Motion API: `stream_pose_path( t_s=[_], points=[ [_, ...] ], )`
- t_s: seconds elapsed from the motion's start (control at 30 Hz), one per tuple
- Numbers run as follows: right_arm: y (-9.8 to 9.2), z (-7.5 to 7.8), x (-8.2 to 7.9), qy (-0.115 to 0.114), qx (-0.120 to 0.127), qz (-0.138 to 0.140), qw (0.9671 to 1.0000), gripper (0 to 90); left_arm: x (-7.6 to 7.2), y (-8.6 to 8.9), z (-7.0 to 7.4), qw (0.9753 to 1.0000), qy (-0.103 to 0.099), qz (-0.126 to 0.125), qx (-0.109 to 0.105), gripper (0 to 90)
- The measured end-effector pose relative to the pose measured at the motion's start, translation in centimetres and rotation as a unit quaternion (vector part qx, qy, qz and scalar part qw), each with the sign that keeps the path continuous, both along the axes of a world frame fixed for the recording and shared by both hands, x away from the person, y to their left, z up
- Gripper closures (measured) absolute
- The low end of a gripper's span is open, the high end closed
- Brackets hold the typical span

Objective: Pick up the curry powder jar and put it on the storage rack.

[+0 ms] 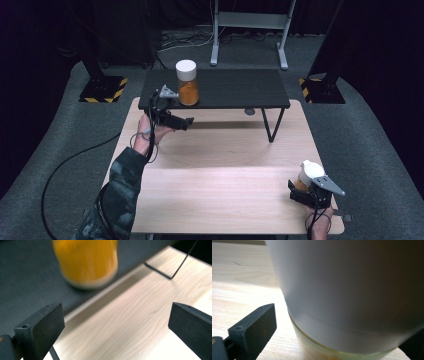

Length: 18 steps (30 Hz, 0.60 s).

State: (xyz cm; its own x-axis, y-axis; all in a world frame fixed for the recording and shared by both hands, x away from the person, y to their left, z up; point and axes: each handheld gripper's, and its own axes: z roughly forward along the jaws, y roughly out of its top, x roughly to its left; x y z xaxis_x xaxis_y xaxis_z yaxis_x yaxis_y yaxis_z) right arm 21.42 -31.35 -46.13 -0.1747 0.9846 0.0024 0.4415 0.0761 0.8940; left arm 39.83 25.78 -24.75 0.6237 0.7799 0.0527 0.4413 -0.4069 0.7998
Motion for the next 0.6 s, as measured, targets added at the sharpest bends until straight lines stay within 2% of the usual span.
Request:
stream_pose_path(
  t_s=[0.03, 0.07, 0.1, 0.13, 0.17, 0.2, 0.3, 0.33, 0.37, 0.4, 0.43, 0.47, 0.5, 0.53, 0.57, 0.6],
  points=[
    [0.0, 0.0, 0.0, 0.0, 0.0, 0.0, 1.0, 0.0, -0.4, 0.3, -1.4, 0.9999, 0.007, -0.008, -0.002, 0.0],
    [0.0, 0.0, 0.0, -0.001, 0.001, 0.0, 1.0, 0.0, -0.6, 0.4, -2.1, 0.9999, 0.01, -0.009, -0.003, 0.0],
    [0.0, 0.0, 0.0, 0.0, 0.001, 0.0, 1.0, 0.0, -1.0, 0.4, -2.8, 0.9999, 0.014, -0.008, 0.002, 0.0],
    [0.0, 0.0, 0.0, 0.0, 0.001, 0.0, 1.0, 0.0, -1.0, 0.4, -2.8, 0.9999, 0.014, -0.008, 0.002, 0.0],
    [0.0, 0.0, -0.1, -0.002, 0.001, -0.001, 1.0, 0.0, -1.5, 0.5, -4.5, 0.9997, 0.023, -0.008, 0.005, 0.0],
    [0.0, 0.0, -0.1, -0.002, 0.001, -0.002, 1.0, 0.0, -1.8, 0.6, -5.4, 0.9995, 0.028, -0.004, 0.01, 0.0],
    [0.0, 0.0, 0.0, -0.001, 0.0, -0.001, 1.0, 0.0, -2.9, 1.2, -8.6, 0.9989, 0.048, 0.004, 0.001, 0.0],
    [0.0, 0.0, 0.0, -0.001, 0.0, -0.001, 1.0, 0.0, -2.9, 1.2, -8.6, 0.9989, 0.048, 0.004, 0.001, 0.0],
    [0.0, 0.0, 0.0, 0.0, 0.0, 0.0, 1.0, 0.0, -3.9, 1.8, -10.9, 0.9982, 0.057, 0.016, -0.014, 0.1],
    [0.0, 0.0, 0.0, 0.0, 0.0, 0.0, 1.0, 0.0, -3.9, 1.8, -10.9, 0.9982, 0.057, 0.016, -0.014, 0.0],
    [0.0, 0.0, 0.0, 0.0, 0.0, 0.0, 1.0, 0.0, -4.9, 2.2, -12.9, 0.997, 0.068, 0.027, -0.026, 0.0],
    [0.0, 0.0, 0.0, 0.0, 0.0, 0.0, 1.0, 0.0, -4.9, 2.2, -12.9, 0.997, 0.068, 0.027, -0.026, 0.0],
    [0.0, 0.0, 0.0, 0.001, 0.0, 0.0, 1.0, 0.0, -5.9, 2.6, -14.5, 0.9957, 0.076, 0.04, -0.035, 0.0],
    [0.0, 0.0, 0.0, 0.001, 0.0, 0.0, 1.0, 0.0, -5.9, 2.6, -14.5, 0.9957, 0.076, 0.04, -0.035, 0.0],
    [0.0, 0.0, 0.0, 0.002, 0.0, 0.0, 1.0, 0.0, -6.9, 3.2, -15.9, 0.9946, 0.077, 0.056, -0.042, 0.0],
    [0.0, 0.1, 0.1, 0.003, 0.001, 0.0, 1.0, 0.0, -6.9, 3.2, -15.9, 0.9946, 0.077, 0.056, -0.042, 0.0]
  ],
)
